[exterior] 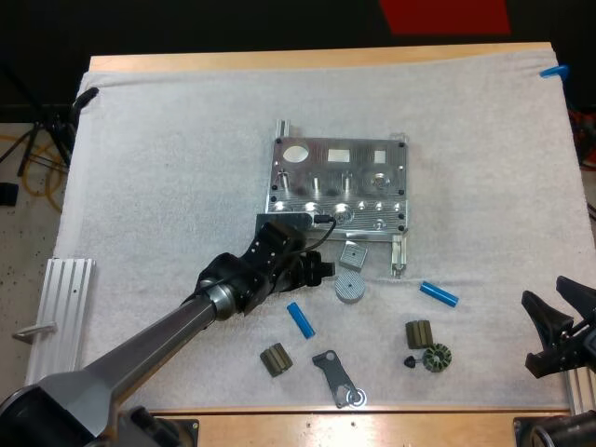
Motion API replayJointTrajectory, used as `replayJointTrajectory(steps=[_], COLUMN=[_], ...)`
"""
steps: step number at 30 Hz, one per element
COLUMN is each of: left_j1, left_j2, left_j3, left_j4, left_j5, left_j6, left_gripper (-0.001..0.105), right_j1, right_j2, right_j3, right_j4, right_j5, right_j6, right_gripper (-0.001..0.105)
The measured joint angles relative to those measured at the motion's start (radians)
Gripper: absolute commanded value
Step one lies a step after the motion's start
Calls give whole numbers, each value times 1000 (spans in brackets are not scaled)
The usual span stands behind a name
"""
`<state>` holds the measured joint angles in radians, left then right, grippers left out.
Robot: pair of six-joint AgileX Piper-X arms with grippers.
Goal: Load cells from right to left
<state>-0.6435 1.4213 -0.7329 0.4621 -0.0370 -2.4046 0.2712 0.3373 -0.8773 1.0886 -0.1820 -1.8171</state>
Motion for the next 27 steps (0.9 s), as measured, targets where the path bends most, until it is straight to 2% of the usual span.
replayJointTrajectory(steps=[7, 16, 21, 27], left_j1=[0, 0, 0, 0], left_j2=[33, 96, 122, 135], left_j3=[0, 0, 0, 0], left_j4=[-8, -46, -78, -97], left_j5=[3, 17, 29, 21], left_j6=[-43, -183, -291, -311], left_gripper=[66, 66, 58, 58], right_j1=[0, 0, 0, 0], right_j2=[0, 0, 0, 0], right_j3=[0, 0, 0, 0], right_j4=[0, 0, 0, 0], right_j5=[0, 0, 0, 0], right_j6=[0, 0, 0, 0], right_gripper=[47, 47, 47, 47])
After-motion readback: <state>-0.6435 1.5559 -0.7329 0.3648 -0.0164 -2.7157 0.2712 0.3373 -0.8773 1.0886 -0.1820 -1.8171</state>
